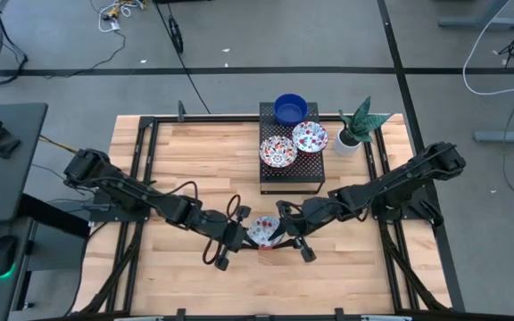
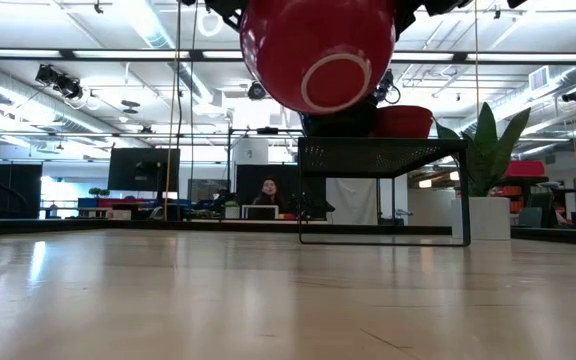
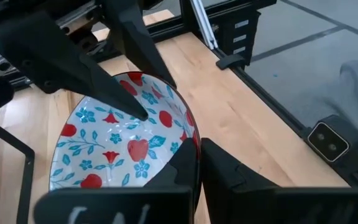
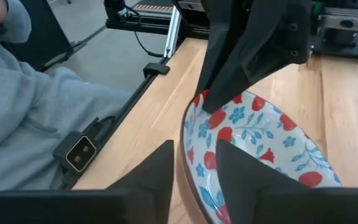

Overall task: Pick & Place Mini bowls
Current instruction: Stack the red and white bowl on the red and white bowl on the shelf

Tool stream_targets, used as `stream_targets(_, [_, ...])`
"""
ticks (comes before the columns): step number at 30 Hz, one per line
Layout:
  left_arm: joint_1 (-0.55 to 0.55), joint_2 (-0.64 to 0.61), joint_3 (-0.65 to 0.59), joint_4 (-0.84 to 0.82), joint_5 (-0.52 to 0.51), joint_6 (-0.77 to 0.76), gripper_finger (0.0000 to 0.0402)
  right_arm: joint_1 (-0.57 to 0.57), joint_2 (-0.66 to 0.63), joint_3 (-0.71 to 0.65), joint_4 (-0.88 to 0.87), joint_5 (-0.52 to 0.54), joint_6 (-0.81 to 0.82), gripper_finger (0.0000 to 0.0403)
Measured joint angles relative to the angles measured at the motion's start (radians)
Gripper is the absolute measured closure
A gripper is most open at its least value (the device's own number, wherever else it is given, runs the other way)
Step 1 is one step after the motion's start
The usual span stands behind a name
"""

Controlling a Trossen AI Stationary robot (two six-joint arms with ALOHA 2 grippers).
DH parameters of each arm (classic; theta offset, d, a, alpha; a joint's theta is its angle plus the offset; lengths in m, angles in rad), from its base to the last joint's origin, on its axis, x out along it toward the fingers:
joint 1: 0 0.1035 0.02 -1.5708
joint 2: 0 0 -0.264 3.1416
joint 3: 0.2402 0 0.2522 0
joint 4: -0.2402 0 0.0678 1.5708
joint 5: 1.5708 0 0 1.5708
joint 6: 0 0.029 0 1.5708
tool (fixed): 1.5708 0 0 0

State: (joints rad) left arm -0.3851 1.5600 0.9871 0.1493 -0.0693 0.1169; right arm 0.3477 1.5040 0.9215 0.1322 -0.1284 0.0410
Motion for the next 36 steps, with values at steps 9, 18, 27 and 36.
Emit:
stream_targets(9, [0.002, 0.0, 0.0, 0.0, -0.025, 0.01, 0.0373, 0.013, 0.0, 0.0, -0.02, 0.0, -0.053, 0.0386])
stream_targets(18, [0.003, -0.003, 0.0, -0.012, -0.067, 0.002, 0.0288, 0.111, 0.002, -0.002, -0.223, 0.132, -0.039, 0.0397])
stream_targets(27, [0.013, -0.002, -0.037, -0.107, -0.143, -0.049, 0.0231, 0.31, -0.054, 0.078, -0.573, 0.325, 0.14, 0.0397])
stream_targets(36, [0.073, -0.002, -0.316, 0.296, -0.156, -0.162, 0.0242, 0.337, -0.191, 0.258, -0.867, 0.8, -0.04, 0.0396])
